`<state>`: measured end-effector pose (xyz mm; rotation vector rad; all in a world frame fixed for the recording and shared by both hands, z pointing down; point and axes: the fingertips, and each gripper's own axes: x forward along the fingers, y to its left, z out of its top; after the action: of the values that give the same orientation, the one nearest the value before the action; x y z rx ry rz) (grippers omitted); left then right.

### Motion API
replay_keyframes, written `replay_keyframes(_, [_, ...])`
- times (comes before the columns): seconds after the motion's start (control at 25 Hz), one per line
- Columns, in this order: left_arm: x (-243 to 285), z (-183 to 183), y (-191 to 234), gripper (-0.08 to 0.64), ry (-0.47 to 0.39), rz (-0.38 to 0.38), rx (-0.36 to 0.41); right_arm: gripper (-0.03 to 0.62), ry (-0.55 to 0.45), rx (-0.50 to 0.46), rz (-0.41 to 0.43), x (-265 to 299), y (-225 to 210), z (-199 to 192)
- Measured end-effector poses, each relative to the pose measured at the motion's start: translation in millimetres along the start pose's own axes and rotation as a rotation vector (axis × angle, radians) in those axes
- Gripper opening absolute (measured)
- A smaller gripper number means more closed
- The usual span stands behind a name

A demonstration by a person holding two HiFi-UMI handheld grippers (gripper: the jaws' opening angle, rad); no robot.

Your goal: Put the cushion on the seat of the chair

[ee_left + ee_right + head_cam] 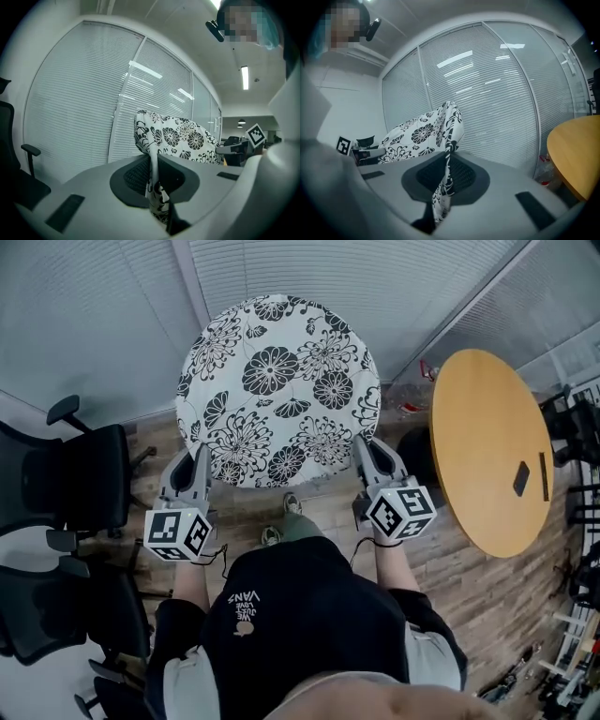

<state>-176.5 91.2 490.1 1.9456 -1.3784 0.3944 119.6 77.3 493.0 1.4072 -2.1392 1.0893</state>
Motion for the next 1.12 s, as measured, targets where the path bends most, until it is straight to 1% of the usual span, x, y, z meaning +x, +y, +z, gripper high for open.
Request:
replay_keyframes(0.12, [-2.6,-2.4,-1.8,0.035,-0.009,0.009,0.004,0.029,-0.002,-0.006,0.012,-0.1,-1.7,-2.3])
replay_keyframes(0.36, [-8.1,-1.0,-8.0,0.035,-0.05,0.028,0.027,0.029,-0.038,-0.022,0.047,-0.3,-3.1,-1.1])
replay_keyframes(0.6, [-3.5,-2.8,-3.1,0.035,-0.023,0.011,-0.018,0.031,0.014,-0.031,0.015,-1.5,0.3,3.5])
replay_keyframes(0.92, [-11.0,-1.2,-11.7,0.035,-0.031,0.025,-0.019,0.03,0.016,-0.048,0.041,-2.3,0.7,10.2])
replay_keyframes(1.12, [-8.3,-1.5,-8.6,0.035,-0.026,0.018,-0.011,0.03,0.013,-0.037,0.032,-1.2,0.1,6.3])
